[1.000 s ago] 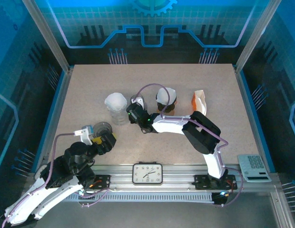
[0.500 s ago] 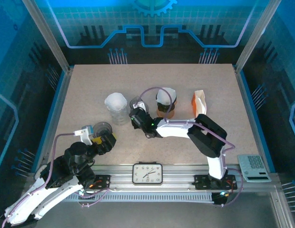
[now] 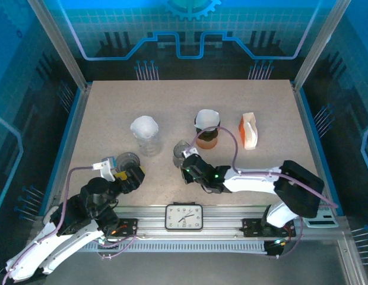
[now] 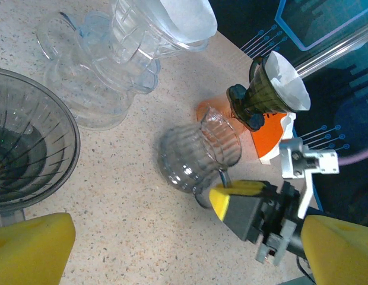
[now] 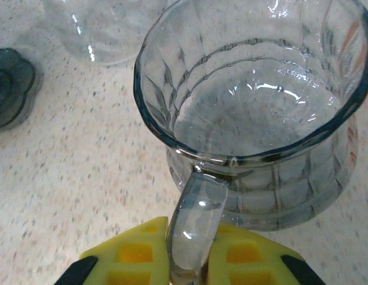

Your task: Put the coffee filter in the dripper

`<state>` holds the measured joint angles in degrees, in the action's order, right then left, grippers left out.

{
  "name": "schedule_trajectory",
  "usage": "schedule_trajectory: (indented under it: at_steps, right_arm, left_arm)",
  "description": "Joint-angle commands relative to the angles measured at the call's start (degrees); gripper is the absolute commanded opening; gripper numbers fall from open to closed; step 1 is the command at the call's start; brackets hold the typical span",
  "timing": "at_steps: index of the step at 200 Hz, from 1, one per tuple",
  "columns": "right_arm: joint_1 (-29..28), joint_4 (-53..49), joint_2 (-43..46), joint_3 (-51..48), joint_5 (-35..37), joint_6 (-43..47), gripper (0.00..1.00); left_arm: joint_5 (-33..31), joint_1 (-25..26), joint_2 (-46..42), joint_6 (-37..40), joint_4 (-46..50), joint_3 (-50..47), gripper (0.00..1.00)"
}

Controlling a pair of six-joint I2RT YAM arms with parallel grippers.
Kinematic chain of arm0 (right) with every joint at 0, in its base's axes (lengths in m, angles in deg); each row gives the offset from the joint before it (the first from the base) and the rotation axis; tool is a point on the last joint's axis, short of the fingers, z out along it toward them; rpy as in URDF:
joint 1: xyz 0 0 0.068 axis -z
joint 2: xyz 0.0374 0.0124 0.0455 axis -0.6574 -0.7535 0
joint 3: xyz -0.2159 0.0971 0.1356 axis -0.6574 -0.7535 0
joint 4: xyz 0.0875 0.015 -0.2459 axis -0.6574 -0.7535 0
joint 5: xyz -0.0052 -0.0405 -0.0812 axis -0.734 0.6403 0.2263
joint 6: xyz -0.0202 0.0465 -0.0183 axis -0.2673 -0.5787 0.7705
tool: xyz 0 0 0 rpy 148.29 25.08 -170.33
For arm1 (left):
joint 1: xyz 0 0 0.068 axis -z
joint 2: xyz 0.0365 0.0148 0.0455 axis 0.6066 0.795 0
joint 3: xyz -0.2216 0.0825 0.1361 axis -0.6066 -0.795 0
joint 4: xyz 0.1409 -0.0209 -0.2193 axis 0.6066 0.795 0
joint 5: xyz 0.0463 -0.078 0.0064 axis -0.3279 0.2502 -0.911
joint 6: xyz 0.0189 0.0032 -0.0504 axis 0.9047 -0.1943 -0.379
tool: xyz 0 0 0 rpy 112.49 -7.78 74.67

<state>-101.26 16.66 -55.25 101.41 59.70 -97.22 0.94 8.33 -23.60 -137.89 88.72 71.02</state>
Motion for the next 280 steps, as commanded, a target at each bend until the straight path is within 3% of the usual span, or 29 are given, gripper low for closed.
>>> schedule_trajectory:
  at_steps: [1,42,78,108,151,215,231,250,280]
  right_arm:
    - [-1.3,-1.2,4.6,-4.4,-2.2,-2.3,0.16]
    - [-3.1,-3.0,12.5,-11.6,-1.1,-5.5,0.17]
    - [-3.8,-2.1,13.8,-14.6,-0.8,-6.4,0.2]
    - [-4.3,-1.5,13.4,-14.6,-1.1,-5.2,0.32]
    - [-4.3,-3.3,15.7,-14.3,-1.0,-4.2,0.57]
    - [-2.8,-11.9,26.9,-13.7,1.9,-4.7,0.64]
    - [-2.0,-12.3,29.2,-14.3,1.7,-4.8,0.64]
    - [-1.5,-12.7,31.3,-14.9,1.9,-4.6,0.64]
    - [-0.7,-14.0,34.5,-15.9,1.8,-4.5,0.64]
  left_arm:
    - [0.0,0.2,-0.3,-1.2,1.4,-0.7,0.99]
    - [0.2,0.3,0.8,-3.1,2.1,-0.9,0.99]
    - [0.5,0.3,2.5,-4.9,1.8,-1.6,0.99]
    - [-0.1,0.3,3.7,-5.4,2.1,-1.3,0.99]
    - [-1.8,0.3,5.9,-7.5,6.6,0.9,0.99]
    - [-6.0,-0.5,19.6,-10.9,19.7,10.4,0.99]
    - [-5.5,-2.9,22.3,-9.9,19.7,12.0,0.81]
    - [-0.7,-9.1,25.1,-7.9,17.5,12.4,0.59]
    - [11.8,-22.5,29.4,-4.3,11.1,10.0,0.56]
